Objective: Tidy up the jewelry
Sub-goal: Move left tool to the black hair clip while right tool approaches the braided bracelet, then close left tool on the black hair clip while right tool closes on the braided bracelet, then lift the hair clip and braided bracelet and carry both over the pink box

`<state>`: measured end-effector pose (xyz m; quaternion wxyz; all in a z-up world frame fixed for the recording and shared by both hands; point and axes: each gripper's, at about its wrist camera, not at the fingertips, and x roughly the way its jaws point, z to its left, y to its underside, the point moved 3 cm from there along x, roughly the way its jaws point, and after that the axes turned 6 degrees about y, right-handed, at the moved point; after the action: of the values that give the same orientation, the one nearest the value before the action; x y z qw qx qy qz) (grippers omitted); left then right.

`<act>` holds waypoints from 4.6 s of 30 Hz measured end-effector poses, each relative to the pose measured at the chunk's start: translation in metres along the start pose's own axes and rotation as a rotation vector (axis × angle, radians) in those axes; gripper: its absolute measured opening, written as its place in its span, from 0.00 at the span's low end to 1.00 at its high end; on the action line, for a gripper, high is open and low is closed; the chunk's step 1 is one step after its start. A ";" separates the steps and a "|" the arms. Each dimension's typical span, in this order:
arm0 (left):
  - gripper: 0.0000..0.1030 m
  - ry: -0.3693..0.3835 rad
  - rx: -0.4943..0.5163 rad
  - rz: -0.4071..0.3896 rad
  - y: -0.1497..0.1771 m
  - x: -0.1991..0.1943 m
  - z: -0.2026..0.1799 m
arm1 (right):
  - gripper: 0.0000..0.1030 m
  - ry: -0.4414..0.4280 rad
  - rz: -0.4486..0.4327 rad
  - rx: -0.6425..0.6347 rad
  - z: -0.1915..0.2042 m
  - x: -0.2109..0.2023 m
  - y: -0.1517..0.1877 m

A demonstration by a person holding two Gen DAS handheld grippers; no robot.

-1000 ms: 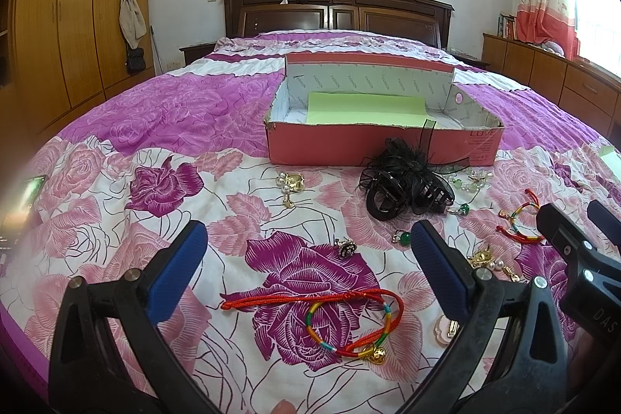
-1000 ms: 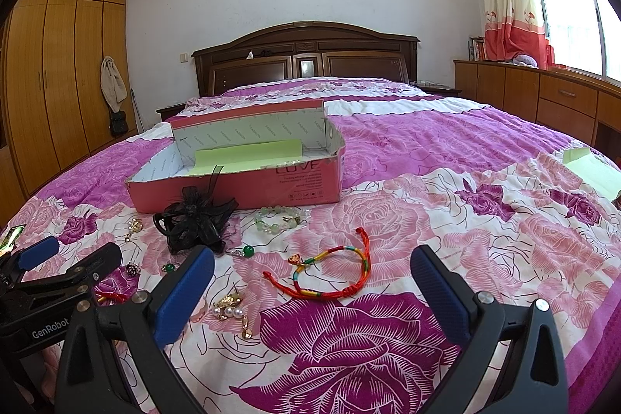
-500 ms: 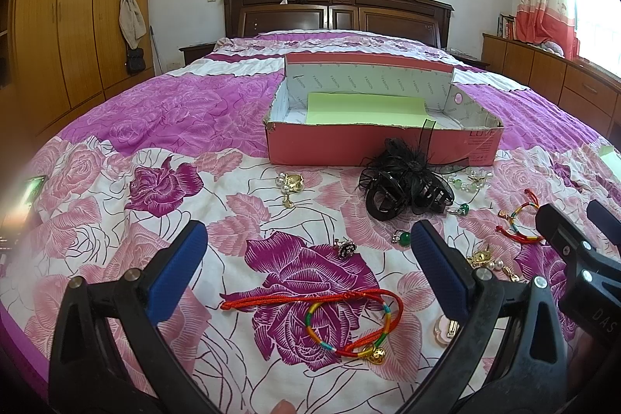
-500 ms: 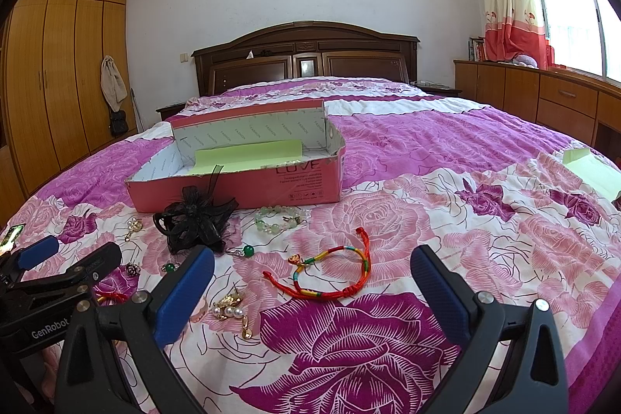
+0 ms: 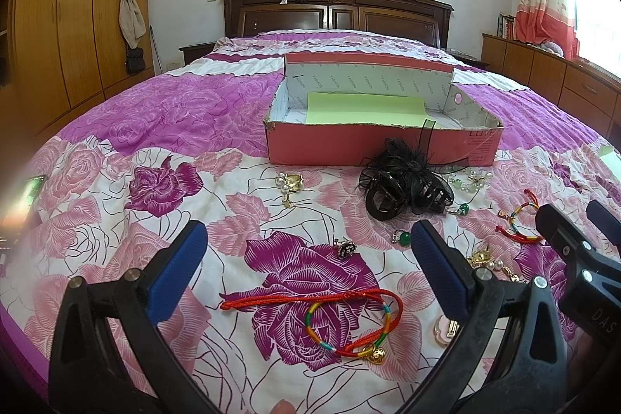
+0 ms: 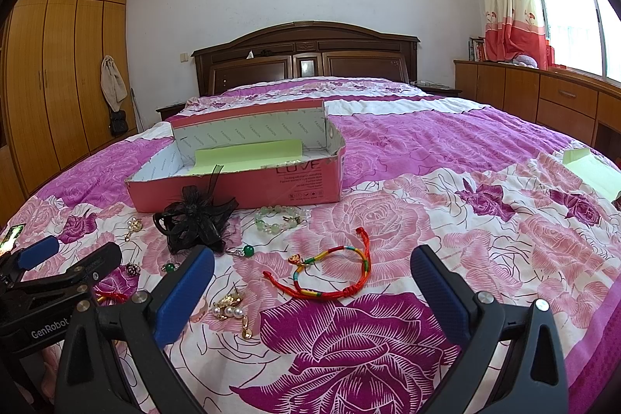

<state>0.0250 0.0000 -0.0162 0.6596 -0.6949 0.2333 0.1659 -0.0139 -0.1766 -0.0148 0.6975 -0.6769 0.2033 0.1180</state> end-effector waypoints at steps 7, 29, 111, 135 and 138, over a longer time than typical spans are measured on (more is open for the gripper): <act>0.95 0.001 -0.002 0.003 0.000 0.000 0.000 | 1.00 0.000 -0.001 0.001 0.000 -0.001 -0.001; 0.95 0.093 -0.067 0.138 -0.023 0.007 0.011 | 1.00 -0.014 0.205 0.094 -0.028 0.014 -0.020; 0.33 0.297 0.014 0.081 -0.083 -0.002 -0.035 | 0.06 -0.235 0.105 0.020 -0.010 0.001 -0.067; 0.33 0.118 0.109 -0.196 -0.158 0.039 -0.014 | 0.06 -0.221 -0.127 0.028 0.021 0.057 -0.167; 0.33 0.108 0.120 -0.196 -0.162 0.051 -0.016 | 0.06 -0.203 -0.127 0.026 0.024 0.073 -0.173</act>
<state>0.1547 -0.0180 0.0933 0.6994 -0.6817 0.2092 0.0487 0.1302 -0.1710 0.1075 0.7294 -0.6637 0.0898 0.1391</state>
